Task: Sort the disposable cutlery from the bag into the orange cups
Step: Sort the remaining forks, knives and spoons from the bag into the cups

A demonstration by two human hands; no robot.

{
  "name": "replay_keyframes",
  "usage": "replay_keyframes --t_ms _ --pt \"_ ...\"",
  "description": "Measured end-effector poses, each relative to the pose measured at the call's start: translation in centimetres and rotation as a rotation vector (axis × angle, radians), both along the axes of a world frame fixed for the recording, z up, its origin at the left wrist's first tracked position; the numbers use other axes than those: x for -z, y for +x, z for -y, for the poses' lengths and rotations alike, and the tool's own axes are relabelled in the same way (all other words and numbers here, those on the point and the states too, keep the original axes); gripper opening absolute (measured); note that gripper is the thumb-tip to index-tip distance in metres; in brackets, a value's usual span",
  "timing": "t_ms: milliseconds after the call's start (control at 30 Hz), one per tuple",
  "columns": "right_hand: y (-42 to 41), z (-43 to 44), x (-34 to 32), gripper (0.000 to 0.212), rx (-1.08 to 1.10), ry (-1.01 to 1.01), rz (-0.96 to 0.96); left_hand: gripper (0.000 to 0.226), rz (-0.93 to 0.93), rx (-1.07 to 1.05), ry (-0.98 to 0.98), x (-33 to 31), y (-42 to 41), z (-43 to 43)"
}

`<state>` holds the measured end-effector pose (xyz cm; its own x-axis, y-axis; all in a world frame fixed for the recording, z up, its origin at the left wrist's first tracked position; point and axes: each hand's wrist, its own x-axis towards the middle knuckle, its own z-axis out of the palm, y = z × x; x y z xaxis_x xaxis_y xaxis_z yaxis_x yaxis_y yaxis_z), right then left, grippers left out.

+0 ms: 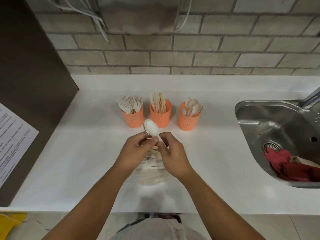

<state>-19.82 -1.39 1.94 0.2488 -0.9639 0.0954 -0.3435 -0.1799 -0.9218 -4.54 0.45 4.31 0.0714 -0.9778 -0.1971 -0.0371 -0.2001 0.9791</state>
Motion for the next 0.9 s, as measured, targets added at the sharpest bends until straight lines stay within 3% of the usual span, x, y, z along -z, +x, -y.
replay_keyframes --t_ms 100,267,500,633,733,900 --pt "0.5 0.4 -0.3 0.014 0.051 0.110 0.148 0.020 -0.073 -0.004 0.026 -0.4 -0.9 0.8" --pt "0.7 0.9 -0.3 0.022 0.143 0.186 0.240 0.022 -0.173 -0.067 0.059 -0.7 -2.3 1.8" --pt "0.1 2.0 -1.4 0.013 0.255 0.217 0.397 0.024 -0.342 -0.103 0.106 -1.4 -3.2 3.3" --pt "-0.5 3.2 -1.7 0.026 0.258 0.176 0.332 0.023 -0.359 -0.104 0.111 -1.3 -3.6 4.4" --pt "-1.1 3.9 -2.0 0.016 0.240 0.122 0.247 0.020 -0.334 -0.121 0.111 -1.4 -4.3 5.3" --pt "-1.9 5.3 -2.1 0.017 0.209 0.007 0.028 0.010 -0.144 -0.144 0.049 -0.4 -4.8 6.8"
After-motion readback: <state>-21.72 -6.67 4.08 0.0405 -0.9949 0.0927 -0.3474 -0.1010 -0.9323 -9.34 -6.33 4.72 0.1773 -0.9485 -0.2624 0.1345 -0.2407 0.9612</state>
